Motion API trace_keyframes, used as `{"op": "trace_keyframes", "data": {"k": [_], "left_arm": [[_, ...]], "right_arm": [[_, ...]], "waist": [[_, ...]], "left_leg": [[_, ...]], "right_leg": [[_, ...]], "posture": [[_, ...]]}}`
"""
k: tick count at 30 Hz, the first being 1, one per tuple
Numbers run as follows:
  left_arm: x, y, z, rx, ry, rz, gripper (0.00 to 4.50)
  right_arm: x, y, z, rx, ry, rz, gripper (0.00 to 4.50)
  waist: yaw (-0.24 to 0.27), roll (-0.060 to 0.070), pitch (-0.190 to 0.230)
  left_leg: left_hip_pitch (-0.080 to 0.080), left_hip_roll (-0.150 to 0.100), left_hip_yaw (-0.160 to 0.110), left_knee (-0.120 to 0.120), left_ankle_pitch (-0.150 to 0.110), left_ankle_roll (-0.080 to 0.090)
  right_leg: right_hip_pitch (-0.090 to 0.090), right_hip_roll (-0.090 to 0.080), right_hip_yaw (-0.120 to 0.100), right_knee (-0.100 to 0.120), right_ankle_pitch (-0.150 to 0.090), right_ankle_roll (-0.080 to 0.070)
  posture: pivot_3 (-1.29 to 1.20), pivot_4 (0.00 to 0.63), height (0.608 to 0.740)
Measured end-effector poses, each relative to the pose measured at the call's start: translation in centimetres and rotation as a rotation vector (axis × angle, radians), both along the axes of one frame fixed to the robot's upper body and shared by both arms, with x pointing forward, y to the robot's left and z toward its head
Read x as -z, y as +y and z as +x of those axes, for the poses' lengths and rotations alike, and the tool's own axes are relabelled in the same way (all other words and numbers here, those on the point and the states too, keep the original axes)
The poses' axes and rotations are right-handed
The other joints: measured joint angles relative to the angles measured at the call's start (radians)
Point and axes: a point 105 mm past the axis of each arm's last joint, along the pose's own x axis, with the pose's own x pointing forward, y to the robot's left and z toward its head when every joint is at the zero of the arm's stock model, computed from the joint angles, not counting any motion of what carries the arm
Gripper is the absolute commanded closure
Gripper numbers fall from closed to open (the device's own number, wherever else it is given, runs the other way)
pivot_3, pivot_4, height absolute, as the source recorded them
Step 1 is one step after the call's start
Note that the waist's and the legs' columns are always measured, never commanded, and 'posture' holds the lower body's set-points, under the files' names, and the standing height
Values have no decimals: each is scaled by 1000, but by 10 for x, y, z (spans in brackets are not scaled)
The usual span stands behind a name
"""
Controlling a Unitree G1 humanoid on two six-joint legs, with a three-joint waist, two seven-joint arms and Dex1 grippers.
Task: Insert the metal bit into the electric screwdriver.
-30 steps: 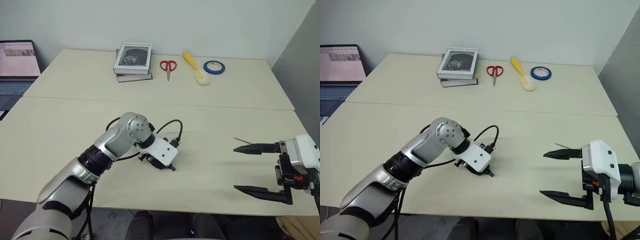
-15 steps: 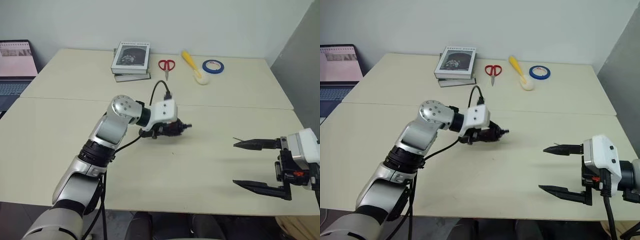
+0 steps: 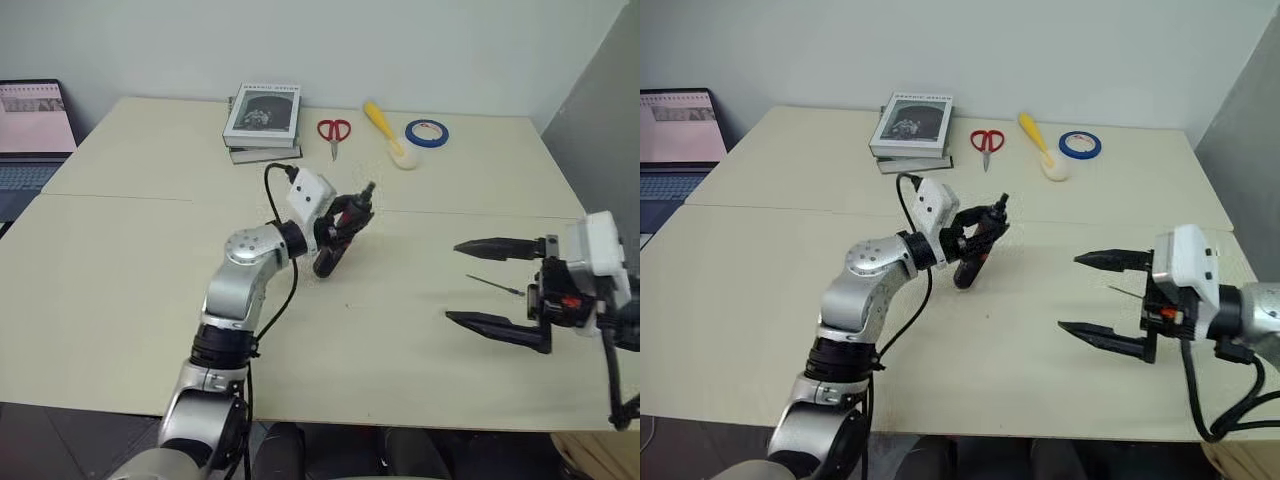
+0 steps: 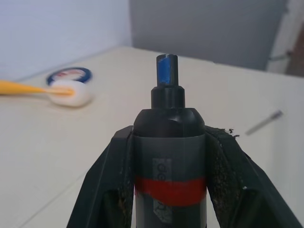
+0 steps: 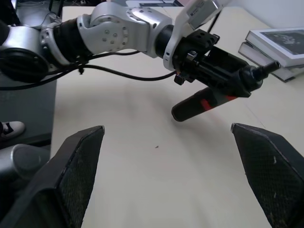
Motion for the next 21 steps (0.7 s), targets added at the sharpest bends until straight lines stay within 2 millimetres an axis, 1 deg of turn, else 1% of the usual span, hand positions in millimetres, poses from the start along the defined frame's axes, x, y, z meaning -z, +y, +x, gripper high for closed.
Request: {"op": "trace_keyframes", "data": {"k": [3,7,8,17,21], "left_arm": [[1,10,3,-83,-34,-72,2838],[17,23,3,-164,-29,-100,2838],[19,27,1,-182,-39,-116,2838],[23,38,-14,-206,-70,-128,2838],[23,48,-24,-225,-59,-134,2838]], "right_arm": [[2,4,6,17,-7,12,0],[5,7,8,17,3,21,0],[6,8,8,16,6,23,0],[6,11,8,-1,8,23,0],[6,12,7,-13,12,18,0]], "waist": [[0,0,0],[1,0,0],[1,0,0],[-3,1,-1],[-5,1,-2]], "left_leg": [[0,0,0,0,0,0],[-1,0,0,0,0,0],[0,0,0,0,0,0],[1,0,0,0,0,0],[2,0,1,0,0,0]], "right_leg": [[0,0,0,0,1,-3],[0,0,0,-1,2,-3],[0,0,0,-1,2,-3],[1,0,0,0,1,-1],[1,0,0,0,1,-1]], "posture": [[0,150,740],[0,150,740],[0,150,740],[0,150,740],[0,150,740]]}}
